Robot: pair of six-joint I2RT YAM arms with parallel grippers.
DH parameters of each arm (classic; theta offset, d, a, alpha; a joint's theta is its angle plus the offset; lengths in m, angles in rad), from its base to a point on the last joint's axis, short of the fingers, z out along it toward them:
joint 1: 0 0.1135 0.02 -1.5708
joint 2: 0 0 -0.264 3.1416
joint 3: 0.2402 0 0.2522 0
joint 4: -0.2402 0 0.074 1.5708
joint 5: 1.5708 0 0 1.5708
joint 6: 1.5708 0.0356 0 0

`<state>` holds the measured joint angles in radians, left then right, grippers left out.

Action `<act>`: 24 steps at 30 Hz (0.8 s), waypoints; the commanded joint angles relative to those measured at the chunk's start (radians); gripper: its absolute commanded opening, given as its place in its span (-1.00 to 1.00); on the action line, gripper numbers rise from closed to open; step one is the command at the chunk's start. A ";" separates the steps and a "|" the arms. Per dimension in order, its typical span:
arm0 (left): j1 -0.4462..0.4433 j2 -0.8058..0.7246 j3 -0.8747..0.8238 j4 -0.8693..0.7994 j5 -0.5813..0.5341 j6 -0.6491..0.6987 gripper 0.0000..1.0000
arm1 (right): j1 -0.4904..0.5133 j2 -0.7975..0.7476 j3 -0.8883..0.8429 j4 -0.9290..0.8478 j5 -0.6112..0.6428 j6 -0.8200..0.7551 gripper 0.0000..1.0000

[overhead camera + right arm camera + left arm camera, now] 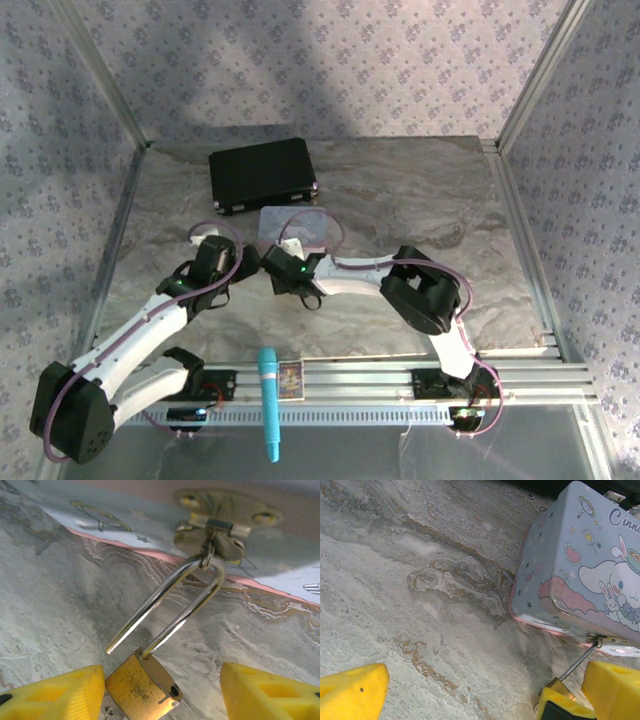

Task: Unlock the padlock with the key

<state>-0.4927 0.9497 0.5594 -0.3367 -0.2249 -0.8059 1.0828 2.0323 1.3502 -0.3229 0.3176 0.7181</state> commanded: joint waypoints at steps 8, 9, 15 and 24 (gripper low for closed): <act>0.005 -0.013 -0.013 0.001 -0.019 -0.017 1.00 | 0.006 0.035 0.020 -0.056 0.014 0.014 0.04; 0.005 -0.012 -0.013 0.002 -0.021 -0.018 1.00 | 0.006 0.032 0.013 -0.055 0.010 0.017 -0.01; 0.005 -0.002 -0.004 0.008 -0.017 -0.024 1.00 | 0.008 0.010 -0.024 -0.053 0.000 0.040 -0.12; -0.028 -0.016 0.044 0.011 -0.035 0.133 1.00 | -0.012 -0.084 -0.149 0.033 0.010 0.071 -0.27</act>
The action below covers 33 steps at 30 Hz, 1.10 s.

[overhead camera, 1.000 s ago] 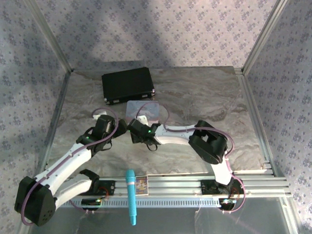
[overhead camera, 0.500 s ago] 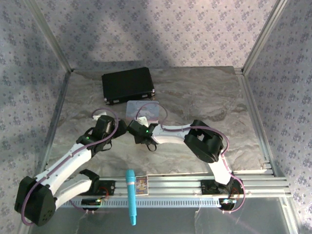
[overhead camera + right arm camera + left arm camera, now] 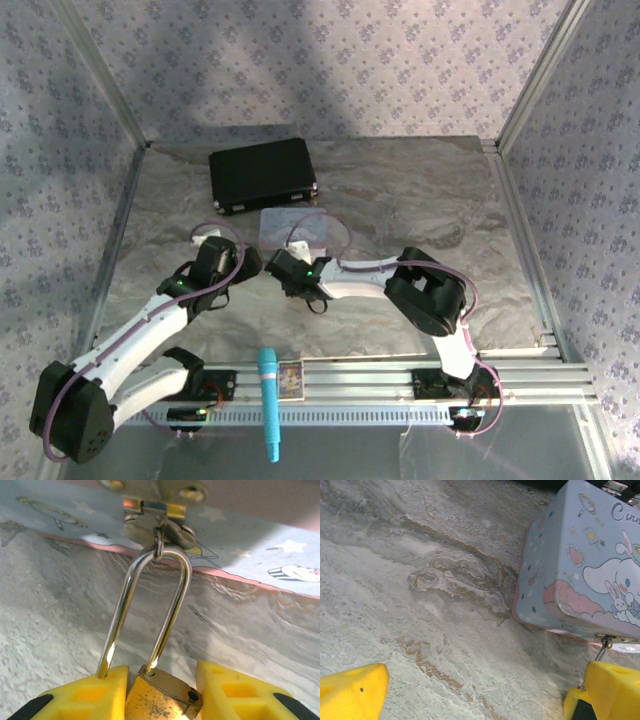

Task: Unlock the padlock with the key

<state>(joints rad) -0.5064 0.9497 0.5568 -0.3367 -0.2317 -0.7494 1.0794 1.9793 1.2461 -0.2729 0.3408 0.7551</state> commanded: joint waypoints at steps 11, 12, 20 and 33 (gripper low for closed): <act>-0.168 0.164 0.221 0.014 -0.080 0.445 1.00 | -0.088 -0.192 -0.311 0.124 -0.116 -0.020 -0.31; -0.192 0.200 0.253 0.003 -0.100 0.506 1.00 | -0.107 -0.207 -0.341 0.146 -0.148 -0.033 -0.31; -0.328 0.472 0.424 0.012 -0.163 0.825 1.00 | -0.212 -0.271 -0.506 0.332 -0.293 -0.059 -0.31; -0.365 0.649 0.456 -0.038 -0.315 0.822 0.72 | -0.262 -0.259 -0.548 0.402 -0.276 0.057 -0.36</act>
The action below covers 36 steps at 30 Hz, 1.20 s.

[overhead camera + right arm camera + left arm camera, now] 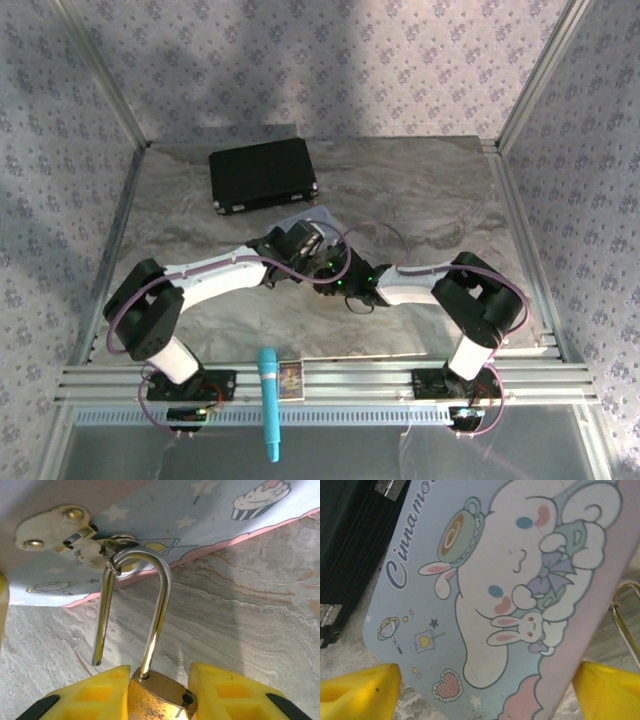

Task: Unlock the padlock with the key

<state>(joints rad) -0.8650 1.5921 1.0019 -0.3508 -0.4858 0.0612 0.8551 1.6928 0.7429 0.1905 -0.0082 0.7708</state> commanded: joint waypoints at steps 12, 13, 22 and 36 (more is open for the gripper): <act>-0.016 0.060 -0.049 -0.002 -0.036 -0.006 0.34 | -0.008 0.065 0.016 0.062 0.171 0.176 -0.37; -0.016 0.052 -0.061 0.015 -0.025 -0.005 0.32 | -0.009 0.072 0.020 0.081 0.172 0.192 -0.38; -0.017 0.008 -0.113 0.070 0.027 0.011 0.23 | -0.035 0.062 0.022 0.196 0.214 0.244 -0.40; -0.016 0.004 -0.108 0.050 0.040 0.019 0.16 | -0.105 0.069 0.040 0.203 0.170 0.259 -0.40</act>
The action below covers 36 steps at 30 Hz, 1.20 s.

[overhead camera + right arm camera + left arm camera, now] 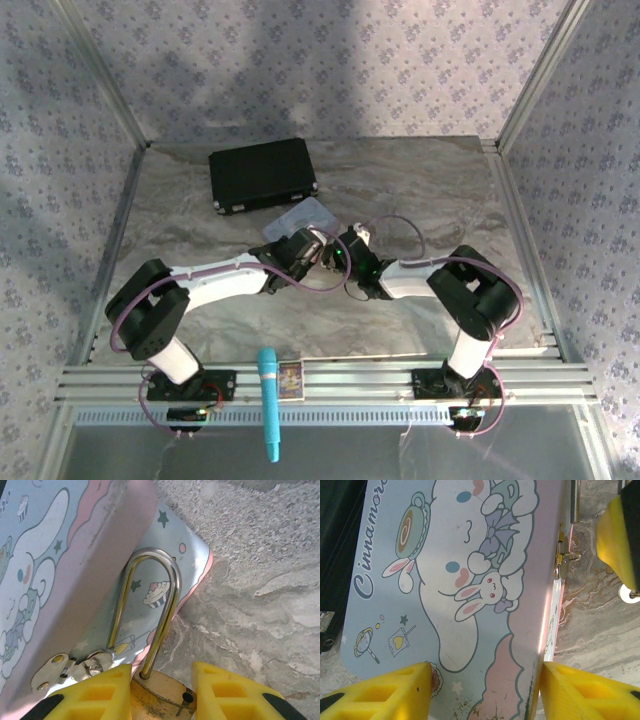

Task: Unlock the padlock with the key

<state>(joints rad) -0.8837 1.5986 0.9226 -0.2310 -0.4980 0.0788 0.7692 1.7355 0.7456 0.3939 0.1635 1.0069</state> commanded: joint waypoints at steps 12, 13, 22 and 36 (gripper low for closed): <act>0.026 -0.046 0.017 -0.098 -0.074 -0.076 0.33 | -0.072 0.053 0.131 -0.515 -0.154 -0.104 -0.40; 0.026 -0.046 0.021 -0.103 -0.105 -0.081 0.39 | -0.081 0.061 0.153 -0.581 -0.151 -0.123 -0.39; 0.038 -0.054 0.045 -0.163 -0.225 -0.234 0.91 | -0.128 0.159 0.261 -0.867 -0.189 -0.288 -0.36; 0.131 -0.083 0.021 -0.214 -0.255 -0.405 0.98 | -0.127 0.185 0.353 -1.161 -0.050 -0.370 -0.28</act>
<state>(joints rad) -0.7689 1.5646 0.9394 -0.4286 -0.7143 -0.2783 0.6605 1.8664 1.1477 -0.4057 -0.0086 0.6693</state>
